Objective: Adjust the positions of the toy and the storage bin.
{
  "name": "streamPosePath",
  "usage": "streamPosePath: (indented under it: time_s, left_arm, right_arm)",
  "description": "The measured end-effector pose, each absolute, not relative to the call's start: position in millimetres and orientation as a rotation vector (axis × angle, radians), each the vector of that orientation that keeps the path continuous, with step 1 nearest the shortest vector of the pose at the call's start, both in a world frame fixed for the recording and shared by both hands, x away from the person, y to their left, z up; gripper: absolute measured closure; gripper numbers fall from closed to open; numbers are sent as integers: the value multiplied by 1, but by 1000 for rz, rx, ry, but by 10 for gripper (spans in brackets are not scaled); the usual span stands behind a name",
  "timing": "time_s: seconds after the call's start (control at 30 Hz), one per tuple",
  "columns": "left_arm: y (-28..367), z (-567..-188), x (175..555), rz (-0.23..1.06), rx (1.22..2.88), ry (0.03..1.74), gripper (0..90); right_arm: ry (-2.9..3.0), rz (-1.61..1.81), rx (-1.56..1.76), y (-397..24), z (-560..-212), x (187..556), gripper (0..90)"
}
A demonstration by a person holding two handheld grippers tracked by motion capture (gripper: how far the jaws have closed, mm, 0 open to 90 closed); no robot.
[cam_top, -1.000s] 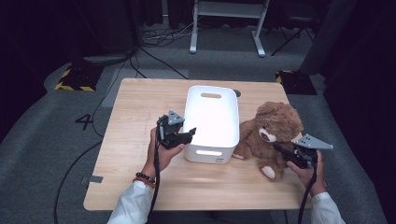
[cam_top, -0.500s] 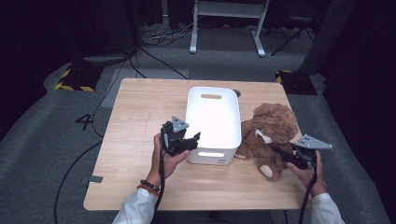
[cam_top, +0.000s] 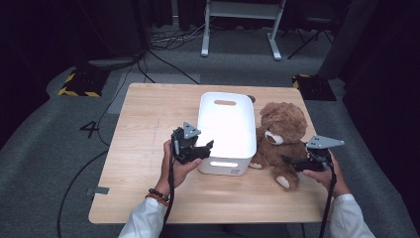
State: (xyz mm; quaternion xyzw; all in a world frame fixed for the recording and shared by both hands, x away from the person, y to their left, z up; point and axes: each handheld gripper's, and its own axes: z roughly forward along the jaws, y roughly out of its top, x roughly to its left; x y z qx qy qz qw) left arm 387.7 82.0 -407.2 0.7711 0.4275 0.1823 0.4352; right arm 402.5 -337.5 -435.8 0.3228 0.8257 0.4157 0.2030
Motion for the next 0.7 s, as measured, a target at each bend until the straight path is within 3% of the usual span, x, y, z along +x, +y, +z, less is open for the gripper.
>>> streamPosePath:
  time_s: [0.1,0.13,0.17,0.27,0.53,0.7]
  left_arm:
    - [82,-408,388,449,1910,1067,325]
    - [82,-408,387,450,1912,1065,326]
    - [82,-408,387,449,1911,1069,326]
    - [82,-408,387,447,1912,1068,319]
    - [86,-403,385,431,1892,996,222]
    - [95,-394,376,443,1879,917,188]
  right_arm:
    - [2255,1117,917,-328,-438,404,337]
    - [2245,1125,920,-325,-440,404,417]
    - [2245,1125,920,-325,-440,404,417]
    - [2244,1148,920,-325,-443,404,546]
    - [2177,1209,910,-336,-451,392,694]
    - [2143,1245,919,-345,-454,387,713]
